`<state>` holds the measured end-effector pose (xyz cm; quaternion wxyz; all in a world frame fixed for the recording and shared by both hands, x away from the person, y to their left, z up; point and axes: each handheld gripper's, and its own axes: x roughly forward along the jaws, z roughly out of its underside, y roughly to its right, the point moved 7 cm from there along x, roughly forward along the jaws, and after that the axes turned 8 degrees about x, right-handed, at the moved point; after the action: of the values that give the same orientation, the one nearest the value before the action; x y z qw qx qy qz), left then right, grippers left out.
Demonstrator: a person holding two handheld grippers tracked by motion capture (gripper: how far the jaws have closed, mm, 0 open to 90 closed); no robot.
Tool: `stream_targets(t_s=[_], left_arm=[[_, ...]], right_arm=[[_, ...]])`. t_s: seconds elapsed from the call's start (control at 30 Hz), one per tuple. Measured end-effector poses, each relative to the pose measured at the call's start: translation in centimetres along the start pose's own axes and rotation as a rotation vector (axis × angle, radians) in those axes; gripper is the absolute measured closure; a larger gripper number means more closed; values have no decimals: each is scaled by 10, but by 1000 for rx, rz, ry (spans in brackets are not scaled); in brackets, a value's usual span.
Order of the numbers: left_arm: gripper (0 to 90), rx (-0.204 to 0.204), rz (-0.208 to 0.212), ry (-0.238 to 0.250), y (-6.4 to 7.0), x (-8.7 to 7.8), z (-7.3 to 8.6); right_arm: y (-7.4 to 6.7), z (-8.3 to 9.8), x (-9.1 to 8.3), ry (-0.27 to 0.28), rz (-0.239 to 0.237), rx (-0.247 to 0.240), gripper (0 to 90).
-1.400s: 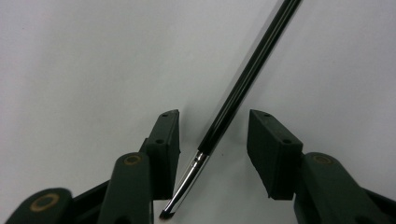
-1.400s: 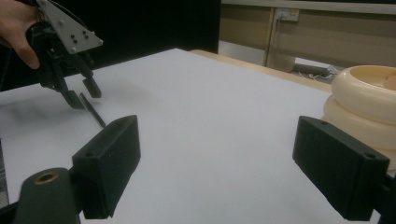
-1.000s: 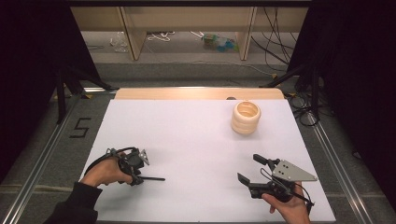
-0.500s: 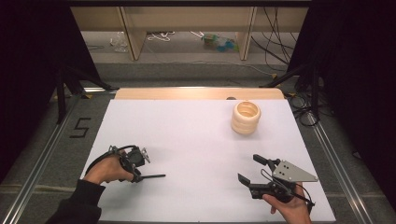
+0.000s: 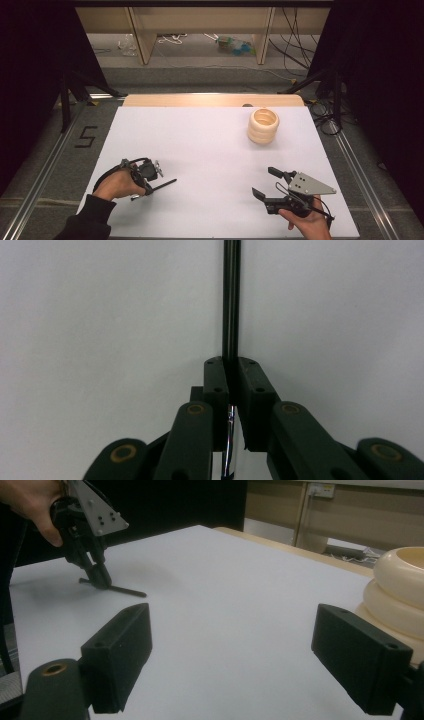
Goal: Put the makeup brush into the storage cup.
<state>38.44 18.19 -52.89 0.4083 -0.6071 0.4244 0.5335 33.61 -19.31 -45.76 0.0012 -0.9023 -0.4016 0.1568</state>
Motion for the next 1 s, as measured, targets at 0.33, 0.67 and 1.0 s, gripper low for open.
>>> stream_targets(t_s=[0.33,0.67,1.0], left_arm=[[837,-9,30,59,0,-3,-3],[837,15,41,168,14,-32,-29],[837,0,56,201,19,-44,-54]], right_arm=[[0,1,1,-7,3,-3,175],[-4,1,3,-9,-9,-20,175],[-9,-1,5,-19,-14,-48,172]])
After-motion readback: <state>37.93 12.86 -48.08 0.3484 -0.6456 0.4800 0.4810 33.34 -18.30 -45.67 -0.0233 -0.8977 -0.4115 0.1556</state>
